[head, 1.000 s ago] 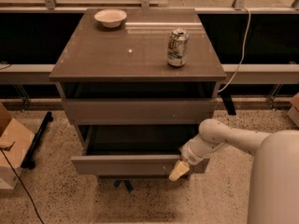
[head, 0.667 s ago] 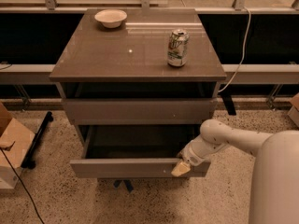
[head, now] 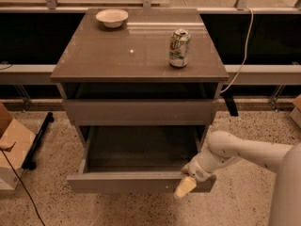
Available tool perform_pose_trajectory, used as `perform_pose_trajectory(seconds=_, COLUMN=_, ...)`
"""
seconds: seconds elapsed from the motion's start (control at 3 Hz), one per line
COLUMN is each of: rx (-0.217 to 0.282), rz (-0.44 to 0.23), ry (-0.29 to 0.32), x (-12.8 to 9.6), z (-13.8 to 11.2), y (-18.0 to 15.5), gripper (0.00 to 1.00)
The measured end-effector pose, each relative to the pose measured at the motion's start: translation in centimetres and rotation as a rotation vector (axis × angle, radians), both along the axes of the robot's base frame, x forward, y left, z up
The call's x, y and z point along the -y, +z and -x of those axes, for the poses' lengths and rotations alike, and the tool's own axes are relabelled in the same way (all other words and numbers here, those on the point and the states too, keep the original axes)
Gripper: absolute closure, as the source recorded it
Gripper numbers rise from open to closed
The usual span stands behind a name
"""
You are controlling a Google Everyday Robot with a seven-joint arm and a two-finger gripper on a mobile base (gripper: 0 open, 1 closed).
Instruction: Open middle drawer
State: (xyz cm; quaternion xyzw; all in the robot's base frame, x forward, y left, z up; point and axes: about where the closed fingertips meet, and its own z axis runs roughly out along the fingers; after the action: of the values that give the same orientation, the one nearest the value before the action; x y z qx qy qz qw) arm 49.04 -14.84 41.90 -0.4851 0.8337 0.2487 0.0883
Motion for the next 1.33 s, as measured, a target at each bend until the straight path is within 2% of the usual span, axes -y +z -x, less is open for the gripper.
perform_pose_trajectory(seconds=0.33, rx=0.0, rz=0.0, ry=0.0, x=0.0, z=0.0, y=0.0, gripper=0.0)
perform_pose_trajectory(seconds=0.67, rx=-0.109, rz=-0.024, ry=-0.085, x=0.0, z=6.4, y=-0.9, gripper=0.0)
perform_pose_trajectory(seconds=1.0, rx=-0.109, rz=-0.024, ry=-0.085, x=0.0, z=6.0, y=-0.9, gripper=0.0)
perform_pose_trajectory(seconds=1.33, rx=-0.208, rz=-0.049, ry=-0.158, x=-0.3, z=11.3, y=-1.3, gripper=0.0)
